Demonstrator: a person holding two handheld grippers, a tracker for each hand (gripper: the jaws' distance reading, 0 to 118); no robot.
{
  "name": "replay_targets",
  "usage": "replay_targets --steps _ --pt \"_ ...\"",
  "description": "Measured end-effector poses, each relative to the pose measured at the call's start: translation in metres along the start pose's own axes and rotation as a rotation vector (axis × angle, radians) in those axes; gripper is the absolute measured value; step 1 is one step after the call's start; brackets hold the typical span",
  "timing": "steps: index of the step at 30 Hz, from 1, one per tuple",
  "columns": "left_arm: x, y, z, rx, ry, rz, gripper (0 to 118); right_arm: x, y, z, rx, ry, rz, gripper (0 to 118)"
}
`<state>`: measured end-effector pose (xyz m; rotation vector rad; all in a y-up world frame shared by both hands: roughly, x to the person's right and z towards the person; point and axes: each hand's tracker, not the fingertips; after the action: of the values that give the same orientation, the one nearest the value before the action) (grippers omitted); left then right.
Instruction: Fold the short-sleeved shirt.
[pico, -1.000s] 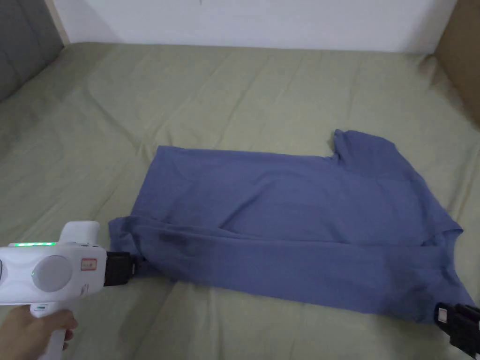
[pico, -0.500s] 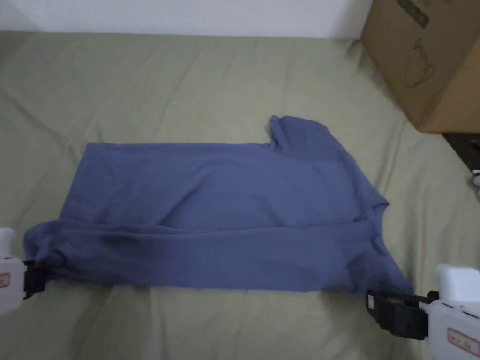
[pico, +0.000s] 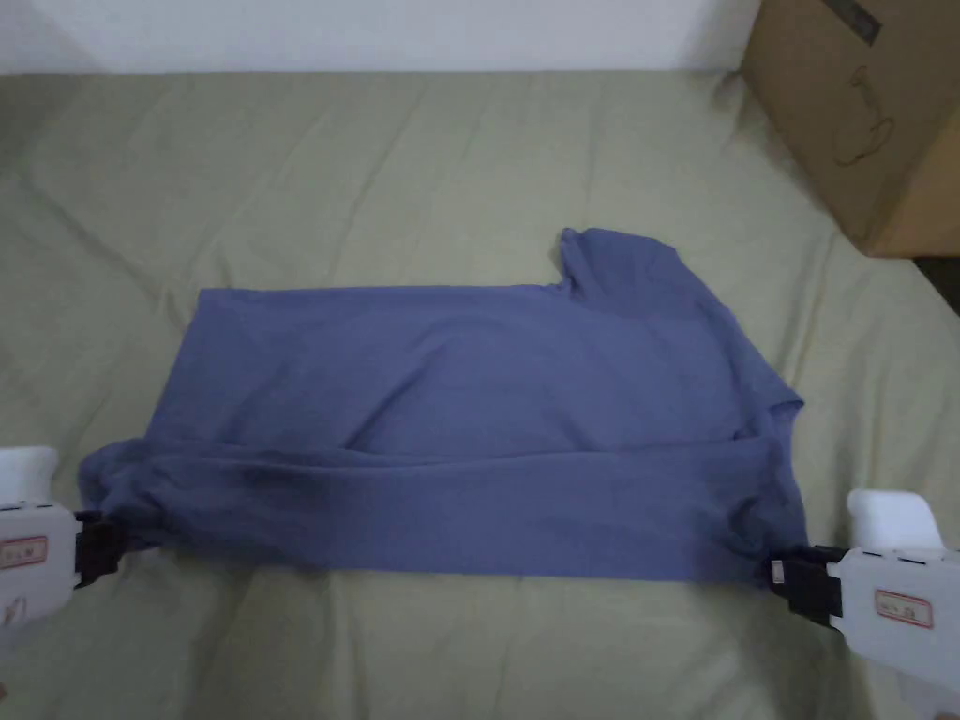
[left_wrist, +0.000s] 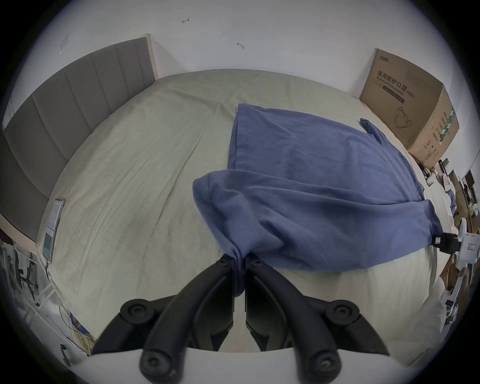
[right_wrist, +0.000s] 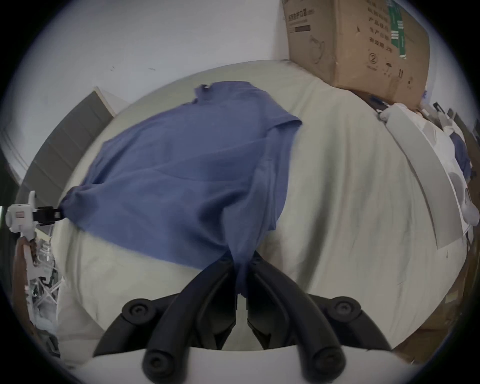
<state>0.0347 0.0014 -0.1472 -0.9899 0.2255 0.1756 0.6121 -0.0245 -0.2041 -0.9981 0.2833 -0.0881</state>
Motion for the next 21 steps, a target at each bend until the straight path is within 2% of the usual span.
replay_targets --steps 2,3,6,7,10,14,17,21 --pt "-0.001 -0.002 0.002 0.002 0.001 -0.01 5 -0.01 0.0 0.006 0.019 -0.099 0.128 5" --pt "-0.002 -0.003 0.004 0.005 -0.003 -0.014 5 -0.014 0.0 0.008 0.021 -0.133 0.146 5" --pt "-0.001 -0.001 0.017 0.019 -0.016 -0.013 5 0.0 0.004 0.02 0.02 -0.066 0.056 5" --pt "-0.001 0.0 0.021 0.022 -0.017 -0.011 5 0.0 0.005 0.025 0.028 -0.092 0.051 5" --pt "-0.005 -0.007 0.035 0.015 -0.035 -0.013 5 0.009 0.006 0.045 0.029 -0.075 0.025 5" --pt "-0.014 -0.031 0.059 0.015 -0.049 -0.016 5 0.012 -0.003 0.081 0.047 -0.113 0.047 5" --pt "-0.02 -0.055 0.071 -0.003 -0.074 -0.013 5 0.02 -0.02 0.102 0.024 -0.059 -0.005 5" --pt "-0.035 -0.093 0.065 -0.079 -0.079 -0.001 5 0.021 -0.06 0.107 -0.046 -0.08 0.016 5"
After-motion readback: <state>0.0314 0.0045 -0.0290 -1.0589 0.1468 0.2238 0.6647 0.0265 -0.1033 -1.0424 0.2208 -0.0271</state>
